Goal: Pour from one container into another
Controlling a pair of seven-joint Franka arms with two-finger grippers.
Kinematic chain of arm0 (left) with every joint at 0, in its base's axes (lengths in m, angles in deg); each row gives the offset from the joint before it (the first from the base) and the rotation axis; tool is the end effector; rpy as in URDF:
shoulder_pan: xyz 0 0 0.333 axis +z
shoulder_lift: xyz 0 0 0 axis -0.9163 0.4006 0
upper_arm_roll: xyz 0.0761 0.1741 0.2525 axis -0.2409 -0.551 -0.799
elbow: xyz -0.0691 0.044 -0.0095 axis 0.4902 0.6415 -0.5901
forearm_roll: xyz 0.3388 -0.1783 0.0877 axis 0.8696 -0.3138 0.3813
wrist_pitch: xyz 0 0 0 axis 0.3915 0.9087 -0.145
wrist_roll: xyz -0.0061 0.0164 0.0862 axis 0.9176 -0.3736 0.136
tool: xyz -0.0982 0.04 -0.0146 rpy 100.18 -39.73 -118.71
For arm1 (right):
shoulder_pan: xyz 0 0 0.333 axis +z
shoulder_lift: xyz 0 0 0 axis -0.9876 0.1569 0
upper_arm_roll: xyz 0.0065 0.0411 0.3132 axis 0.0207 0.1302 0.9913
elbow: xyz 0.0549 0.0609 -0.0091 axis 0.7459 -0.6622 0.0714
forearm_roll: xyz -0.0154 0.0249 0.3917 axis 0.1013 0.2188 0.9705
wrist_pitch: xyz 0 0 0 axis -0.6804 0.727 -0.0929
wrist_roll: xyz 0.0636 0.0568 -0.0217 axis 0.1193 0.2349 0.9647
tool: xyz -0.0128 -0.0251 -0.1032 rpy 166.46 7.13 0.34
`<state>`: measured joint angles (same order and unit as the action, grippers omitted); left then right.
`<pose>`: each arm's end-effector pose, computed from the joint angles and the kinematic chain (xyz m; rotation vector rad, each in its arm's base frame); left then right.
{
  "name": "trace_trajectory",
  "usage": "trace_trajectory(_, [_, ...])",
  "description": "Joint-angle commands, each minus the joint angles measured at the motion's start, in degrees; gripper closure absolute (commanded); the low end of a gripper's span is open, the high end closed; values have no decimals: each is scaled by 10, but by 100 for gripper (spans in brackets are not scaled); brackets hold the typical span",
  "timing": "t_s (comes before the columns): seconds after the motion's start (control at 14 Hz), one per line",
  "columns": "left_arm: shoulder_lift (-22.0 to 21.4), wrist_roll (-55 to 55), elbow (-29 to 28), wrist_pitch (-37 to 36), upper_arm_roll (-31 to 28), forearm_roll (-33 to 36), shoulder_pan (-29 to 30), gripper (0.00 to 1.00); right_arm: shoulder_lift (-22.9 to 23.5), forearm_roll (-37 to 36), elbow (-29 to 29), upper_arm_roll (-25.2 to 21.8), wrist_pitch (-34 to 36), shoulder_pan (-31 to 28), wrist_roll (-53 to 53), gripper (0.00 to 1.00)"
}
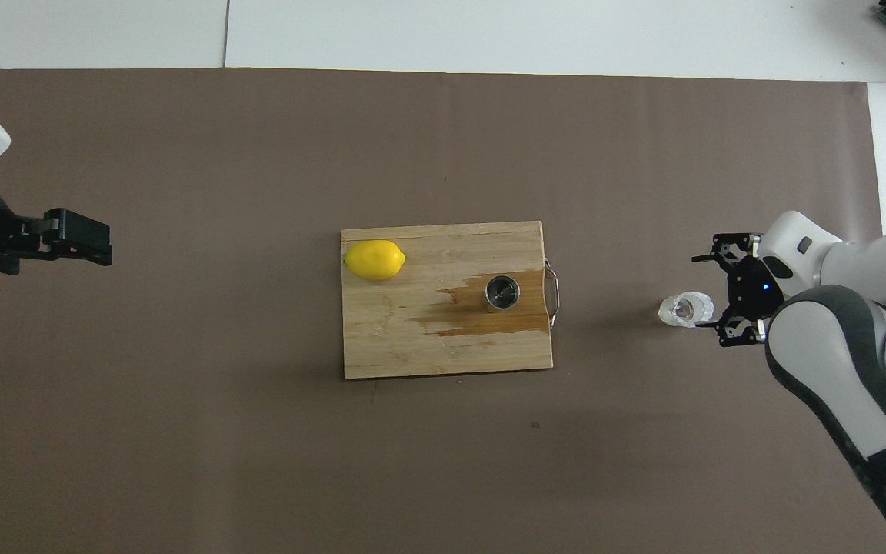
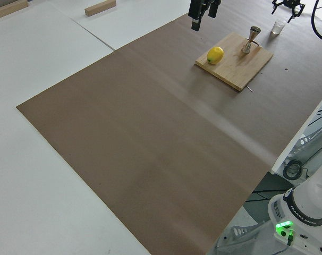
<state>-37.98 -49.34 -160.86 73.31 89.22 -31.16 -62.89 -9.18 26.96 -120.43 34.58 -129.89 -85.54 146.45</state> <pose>0.5412 -0.0664 0.6245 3.1388 0.0573 -0.0486 0.5273 -0.0149 0.3923 -2.1174 -2.0924 -0.4025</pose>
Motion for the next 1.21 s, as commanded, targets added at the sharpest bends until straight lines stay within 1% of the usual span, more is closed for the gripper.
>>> trace_trajectory(0.0, [-18, 0, -18, -2, -1, -4, 2, 0, -38, 7, 17, 9, 22, 2, -100, 0])
trace_trajectory(0.07, [-18, 0, -18, -2, -1, -4, 3, 0, -35, 6, 43, 15, 36, 5, -133, 0])
trace_trajectory(0.36, [-18, 0, -18, -2, -1, -4, 3, 0, -19, -18, 123, 16, 44, 31, -284, 0])
trace_trajectory(0.57, [-18, 0, -18, -2, -1, -4, 2, 0, -9, -32, 162, 16, 33, 63, -358, 0])
trace_trajectory(0.79, [-18, 0, -18, -3, -1, -4, 3, 0, -4, -48, 192, 16, 31, 79, -490, 0])
trace_trajectory(0.93, [-18, 0, -18, -2, -1, -4, 3, 0, -3, -64, 204, 16, 33, 102, -601, 0])
trace_trajectory(1.14, [-18, 0, -18, -2, -1, -4, 2, 0, -2, -117, 231, 16, 45, 120, -725, 0])
